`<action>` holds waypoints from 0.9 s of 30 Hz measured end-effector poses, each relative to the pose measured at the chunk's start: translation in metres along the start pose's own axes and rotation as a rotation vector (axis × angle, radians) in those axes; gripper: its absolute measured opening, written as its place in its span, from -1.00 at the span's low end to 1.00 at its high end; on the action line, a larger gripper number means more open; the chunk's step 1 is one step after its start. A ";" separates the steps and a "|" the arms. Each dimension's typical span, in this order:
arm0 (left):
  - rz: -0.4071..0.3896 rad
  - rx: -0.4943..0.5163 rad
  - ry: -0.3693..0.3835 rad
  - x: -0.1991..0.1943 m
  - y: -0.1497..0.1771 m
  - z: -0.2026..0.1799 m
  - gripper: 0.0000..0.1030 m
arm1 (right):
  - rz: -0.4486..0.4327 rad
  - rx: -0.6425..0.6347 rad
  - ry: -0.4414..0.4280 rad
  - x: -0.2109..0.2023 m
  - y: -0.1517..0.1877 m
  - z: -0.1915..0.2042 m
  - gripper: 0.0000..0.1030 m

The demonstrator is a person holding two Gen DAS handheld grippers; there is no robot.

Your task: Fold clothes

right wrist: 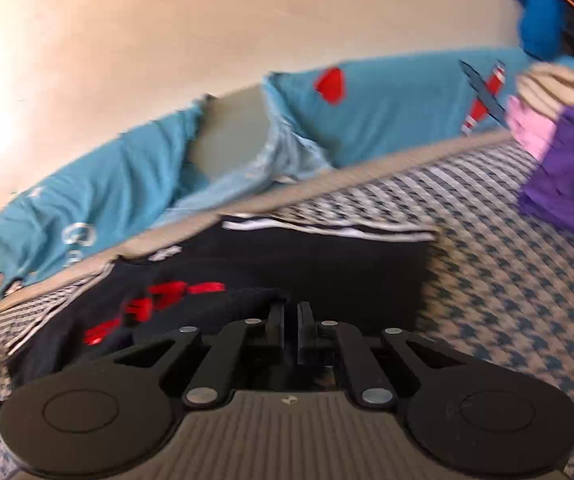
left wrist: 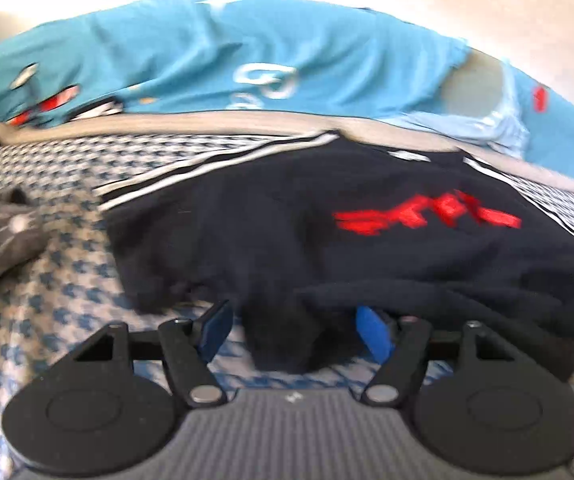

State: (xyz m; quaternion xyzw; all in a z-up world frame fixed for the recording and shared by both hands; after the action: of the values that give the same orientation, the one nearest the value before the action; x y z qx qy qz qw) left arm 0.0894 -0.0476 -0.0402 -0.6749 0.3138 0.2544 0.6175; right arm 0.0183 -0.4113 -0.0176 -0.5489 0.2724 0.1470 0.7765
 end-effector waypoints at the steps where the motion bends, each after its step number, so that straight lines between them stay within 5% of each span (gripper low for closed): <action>1: 0.014 -0.026 -0.018 0.003 -0.001 0.006 0.30 | 0.012 0.004 0.020 0.002 0.000 -0.003 -0.89; 7: 0.001 -0.052 -0.011 -0.003 0.001 0.018 0.48 | 0.068 0.037 0.054 0.005 0.004 -0.019 -0.57; 15: -0.029 -0.091 0.094 -0.032 0.021 0.011 0.72 | 0.018 0.072 0.062 -0.026 0.006 -0.028 -0.45; 27: 0.054 -0.161 0.290 -0.037 0.049 -0.022 0.92 | 0.081 -0.055 -0.098 -0.046 0.041 0.004 -0.22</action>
State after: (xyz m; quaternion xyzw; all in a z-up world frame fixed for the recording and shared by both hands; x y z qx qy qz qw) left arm 0.0274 -0.0678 -0.0438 -0.7432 0.3964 0.1951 0.5025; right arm -0.0391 -0.3895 -0.0214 -0.5505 0.2519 0.2125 0.7670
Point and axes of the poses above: each gripper's, at about its wrist camera, not at the fingertips, and x roughly the way its jaws point, z to its left, y to its underside, the point moved 1 cm from there along x, roughly the way its jaws point
